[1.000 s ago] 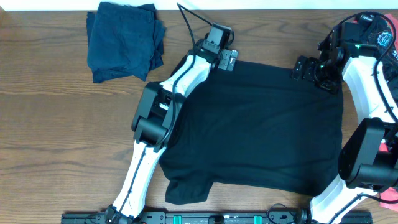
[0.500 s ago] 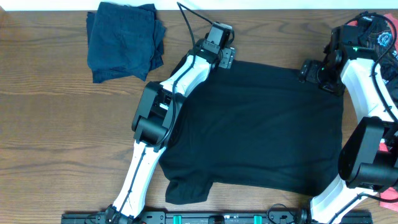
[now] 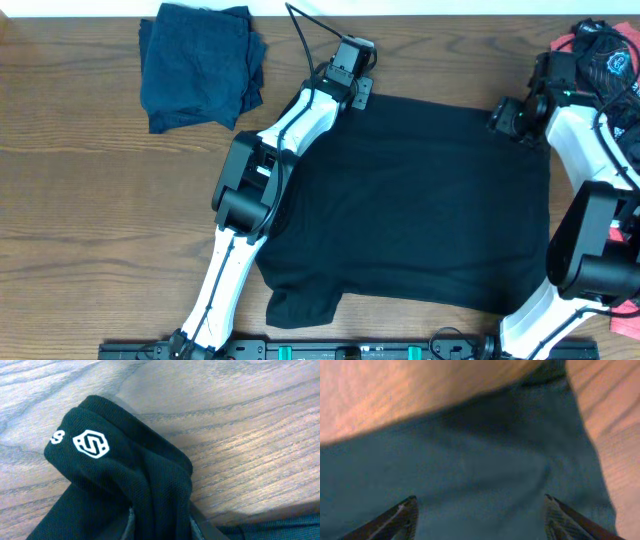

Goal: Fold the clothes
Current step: 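Grasp the top left and top right corners of the shirt with both grippers, then hold both top corners and pull them apart to straighten the top edge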

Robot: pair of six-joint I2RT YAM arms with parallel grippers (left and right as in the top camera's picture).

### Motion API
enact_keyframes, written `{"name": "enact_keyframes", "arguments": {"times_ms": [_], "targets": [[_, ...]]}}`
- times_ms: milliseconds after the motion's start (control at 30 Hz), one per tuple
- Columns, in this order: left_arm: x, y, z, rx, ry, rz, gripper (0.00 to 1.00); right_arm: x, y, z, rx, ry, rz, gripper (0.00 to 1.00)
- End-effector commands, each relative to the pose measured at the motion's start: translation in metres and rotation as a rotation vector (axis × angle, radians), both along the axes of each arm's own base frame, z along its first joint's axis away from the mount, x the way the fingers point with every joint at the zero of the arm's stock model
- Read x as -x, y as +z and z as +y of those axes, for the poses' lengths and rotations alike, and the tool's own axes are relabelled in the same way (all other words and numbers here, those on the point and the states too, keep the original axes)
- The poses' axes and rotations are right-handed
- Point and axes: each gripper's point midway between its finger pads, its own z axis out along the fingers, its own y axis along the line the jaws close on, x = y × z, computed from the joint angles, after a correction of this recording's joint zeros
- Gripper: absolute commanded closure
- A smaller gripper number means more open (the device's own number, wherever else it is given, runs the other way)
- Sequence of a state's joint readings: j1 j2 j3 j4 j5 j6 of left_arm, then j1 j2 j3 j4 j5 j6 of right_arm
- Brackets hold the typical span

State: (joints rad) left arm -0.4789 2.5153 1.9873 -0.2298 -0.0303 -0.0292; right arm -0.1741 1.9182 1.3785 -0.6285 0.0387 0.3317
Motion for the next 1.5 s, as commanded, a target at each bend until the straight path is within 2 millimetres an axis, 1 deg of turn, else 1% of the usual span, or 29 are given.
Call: {"name": "enact_keyframes", "arguments": {"times_ms": [0, 67, 200, 367, 467, 533, 700, 900, 1000, 1133, 1200, 1300, 1333, 1367, 1400, 1467], "targets": [[-0.002, 0.0, 0.004, -0.011, 0.013, 0.003, 0.76, -0.002, -0.013, -0.022, 0.01, -0.061, -0.003, 0.27], [0.0, -0.001, 0.005, -0.016, 0.013, 0.013, 0.76, -0.006, -0.021, -0.032, 0.012, -0.078, -0.016, 0.28], [0.003, -0.004, 0.007, -0.023, 0.013, 0.026, 0.76, -0.008, -0.036, -0.05, 0.023, -0.095, -0.013, 0.3], [0.003, -0.004, 0.007, -0.025, 0.013, 0.03, 0.76, -0.008, -0.051, -0.065, 0.031, -0.095, -0.006, 0.3], [0.004, -0.005, 0.007, -0.026, 0.013, 0.031, 0.76, -0.013, -0.054, -0.07, 0.056, -0.062, -0.019, 0.3], [0.004, -0.005, 0.007, -0.027, 0.013, 0.034, 0.77, -0.017, -0.052, -0.071, 0.072, -0.04, -0.033, 0.3], [0.005, -0.006, 0.008, -0.029, 0.013, 0.038, 0.77, -0.024, -0.05, -0.074, 0.082, -0.04, -0.061, 0.33], [0.007, -0.008, 0.009, -0.036, 0.013, 0.051, 0.77, -0.024, -0.066, -0.08, 0.108, -0.053, -0.042, 0.33], [0.009, -0.01, 0.01, -0.041, 0.013, 0.061, 0.78, -0.025, -0.07, -0.082, 0.115, -0.057, -0.042, 0.34], [0.009, -0.01, 0.01, -0.042, 0.013, 0.062, 0.8, -0.029, -0.07, -0.083, 0.124, -0.047, -0.055, 0.4], [0.009, -0.01, 0.01, -0.042, 0.013, 0.062, 0.81, -0.029, -0.07, -0.082, 0.124, -0.047, -0.056, 0.48], [0.009, -0.01, 0.01, -0.041, 0.013, 0.061, 0.81, -0.029, -0.07, -0.082, 0.121, -0.051, -0.056, 0.65], [0.009, -0.01, 0.01, -0.041, 0.013, 0.06, 0.85, -0.029, -0.07, -0.082, 0.121, -0.051, -0.056, 0.69], [0.009, -0.01, 0.01, -0.04, 0.013, 0.059, 0.85, -0.029, -0.07, -0.082, 0.121, -0.051, -0.056, 0.72], [0.008, -0.009, 0.01, -0.039, 0.013, 0.056, 0.86, -0.029, -0.07, -0.082, 0.122, -0.052, -0.057, 0.74], [0.008, -0.009, 0.01, -0.038, 0.013, 0.055, 0.85, -0.03, -0.069, -0.083, 0.123, -0.051, -0.061, 0.75]]}}
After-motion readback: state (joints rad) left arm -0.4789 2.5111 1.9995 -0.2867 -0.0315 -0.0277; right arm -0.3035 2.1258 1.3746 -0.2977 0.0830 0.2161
